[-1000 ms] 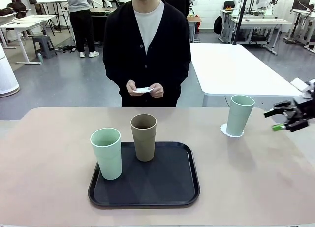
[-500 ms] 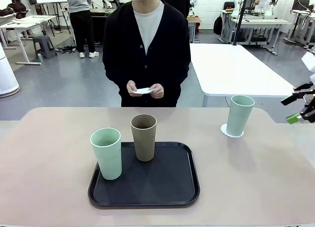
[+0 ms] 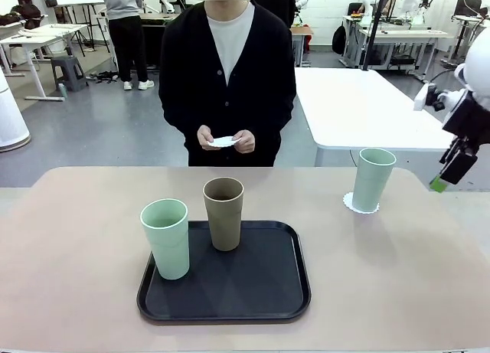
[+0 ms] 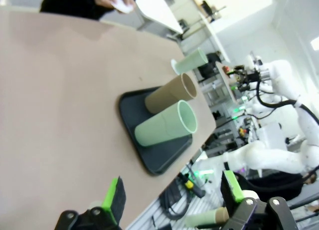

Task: Place coasters on the table and set cups on them.
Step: Pick up one Reusable plastic cup and place it on a coaster set by the human, then take one Reusable plastic cup from the Flat Tray and place it on a coaster set by the human.

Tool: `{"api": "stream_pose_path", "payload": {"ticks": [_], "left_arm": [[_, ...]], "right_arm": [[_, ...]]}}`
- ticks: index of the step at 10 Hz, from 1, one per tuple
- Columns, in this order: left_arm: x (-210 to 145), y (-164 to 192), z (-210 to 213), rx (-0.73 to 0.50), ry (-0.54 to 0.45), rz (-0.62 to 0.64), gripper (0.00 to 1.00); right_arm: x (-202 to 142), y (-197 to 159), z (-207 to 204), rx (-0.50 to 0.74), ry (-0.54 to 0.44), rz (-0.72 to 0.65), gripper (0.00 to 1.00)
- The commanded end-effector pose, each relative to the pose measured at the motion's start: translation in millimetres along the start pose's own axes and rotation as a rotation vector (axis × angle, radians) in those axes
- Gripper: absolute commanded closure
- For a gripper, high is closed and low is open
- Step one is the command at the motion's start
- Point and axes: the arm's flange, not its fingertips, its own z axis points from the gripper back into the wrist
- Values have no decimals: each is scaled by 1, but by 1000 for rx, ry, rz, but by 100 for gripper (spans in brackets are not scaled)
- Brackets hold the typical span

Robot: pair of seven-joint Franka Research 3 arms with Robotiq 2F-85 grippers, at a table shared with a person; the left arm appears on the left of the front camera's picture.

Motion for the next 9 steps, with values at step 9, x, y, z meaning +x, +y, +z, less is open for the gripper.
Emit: {"api": "stream_pose_path", "payload": {"ticks": [9], "left_arm": [[-1,0,1,-7,-5,-11,0]], "right_arm": [[0,0,0,0,0,0,0]]}}
